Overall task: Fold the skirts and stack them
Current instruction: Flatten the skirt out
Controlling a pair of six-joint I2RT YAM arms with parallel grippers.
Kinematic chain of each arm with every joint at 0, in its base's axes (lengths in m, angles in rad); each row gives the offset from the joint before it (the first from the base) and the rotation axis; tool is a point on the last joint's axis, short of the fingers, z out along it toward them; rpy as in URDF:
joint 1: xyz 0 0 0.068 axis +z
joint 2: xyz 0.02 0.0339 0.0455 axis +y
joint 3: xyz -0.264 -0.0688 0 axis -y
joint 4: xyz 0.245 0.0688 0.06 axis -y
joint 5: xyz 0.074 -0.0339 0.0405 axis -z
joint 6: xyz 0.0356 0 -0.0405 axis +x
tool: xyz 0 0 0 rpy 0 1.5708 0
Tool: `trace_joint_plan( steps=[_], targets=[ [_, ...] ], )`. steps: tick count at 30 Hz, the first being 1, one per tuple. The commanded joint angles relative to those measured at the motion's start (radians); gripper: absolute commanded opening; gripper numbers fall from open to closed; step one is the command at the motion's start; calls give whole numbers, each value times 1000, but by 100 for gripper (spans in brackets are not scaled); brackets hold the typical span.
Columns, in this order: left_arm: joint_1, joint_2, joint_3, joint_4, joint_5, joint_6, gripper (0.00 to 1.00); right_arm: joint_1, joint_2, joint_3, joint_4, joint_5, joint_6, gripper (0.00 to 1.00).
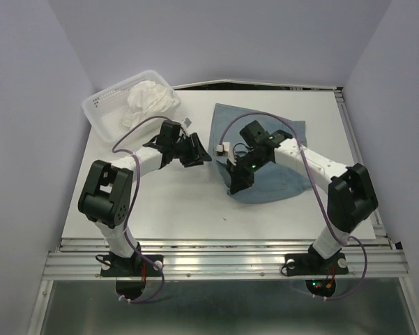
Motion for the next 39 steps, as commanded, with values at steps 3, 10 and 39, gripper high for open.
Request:
trace_joint_plan(
  steps=[3,10,39],
  targets=[
    [103,-111,25,-60,-62,72,56,184,90,2,177,-15,90,33],
    [179,-253,8,-161,-84,242,61,230,102,152,188,106,174,86],
    [-48,217,267,-5,30,201,33,-448,-149,-243,-1,572,76,70]
  ],
)
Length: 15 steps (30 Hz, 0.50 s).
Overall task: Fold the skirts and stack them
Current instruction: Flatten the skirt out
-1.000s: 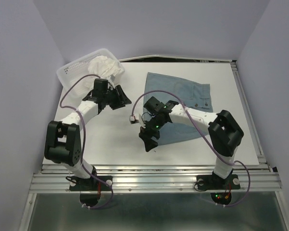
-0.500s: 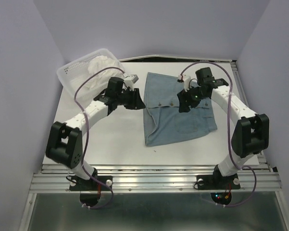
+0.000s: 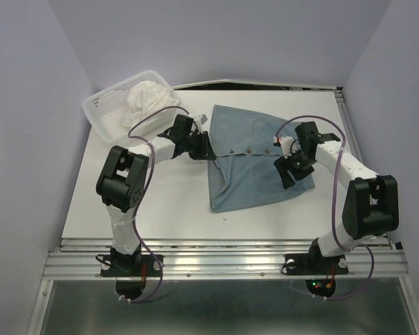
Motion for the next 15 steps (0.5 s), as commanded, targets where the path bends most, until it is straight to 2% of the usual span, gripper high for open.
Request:
trace_joint_plan(
  steps=[1,10,15],
  targets=[
    [-15,22,65,60,23,-38,33,2,-18,-38,7,41,-19,70],
    [-23,69,74,28,-45,-53,33,2,-13,-34,9,40,-28,71],
    [-23,71,60,25,-61,-61,38,2,-13,-38,9,40,-33,71]
  ],
)
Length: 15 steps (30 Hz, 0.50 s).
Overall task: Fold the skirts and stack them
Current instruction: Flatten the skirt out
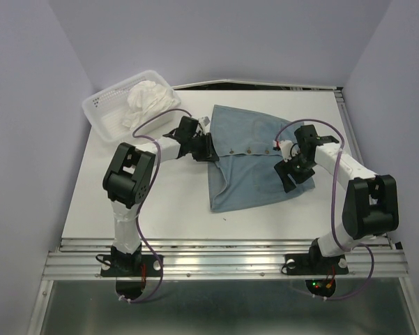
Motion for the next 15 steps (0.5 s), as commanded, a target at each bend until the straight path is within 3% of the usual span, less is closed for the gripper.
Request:
trace_joint_plan(
  steps=[1,10,15],
  targets=[
    [-1,-11,13,5,-21,-11,38,2,-14,7,9,10,-14,71],
    [-1,9,16,5,-25,-22,39,2,-14,7,9,10,-19,72],
    [-3,40,39,1,-14,-29,34,2,-18,-4,7,22,-23,72]
  ],
)
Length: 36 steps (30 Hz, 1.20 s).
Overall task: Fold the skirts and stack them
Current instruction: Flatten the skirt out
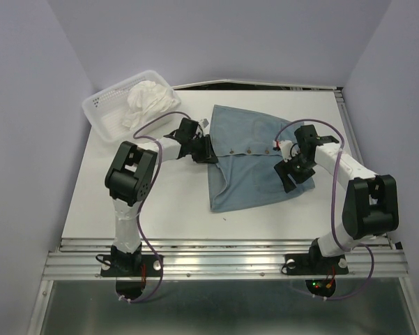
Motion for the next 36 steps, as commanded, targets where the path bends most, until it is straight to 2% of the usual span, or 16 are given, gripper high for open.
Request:
trace_joint_plan(
  steps=[1,5,8,11,15,28,31,32,35,36],
  targets=[
    [-3,16,40,3,3,-6,33,2,-18,-4,9,21,-16,72],
    [-3,20,38,-1,3,-9,31,2,-18,-10,9,26,-19,72],
    [-1,11,35,3,-3,-3,17,2,-20,-13,9,29,-22,72],
    [8,-1,44,0,0,6,8,2,-18,-18,10,35,-26,72],
    [31,-15,57,-4,-26,18,1,2,-15,-27,15,47,-29,71],
    [52,54,184,-93,-136,123,0,2,-20,-44,15,50,-34,71],
    [54,81,206,-135,-135,141,25,2,-21,-30,0,17,-38,72],
    [54,81,206,-147,-134,144,40,2,-26,-26,-9,6,-42,72],
    [55,31,186,-156,-85,181,60,2,-64,2,-34,-54,-84,72],
    [57,4,172,-150,-72,199,70,2,-83,11,-39,-69,-104,72]
  ],
)
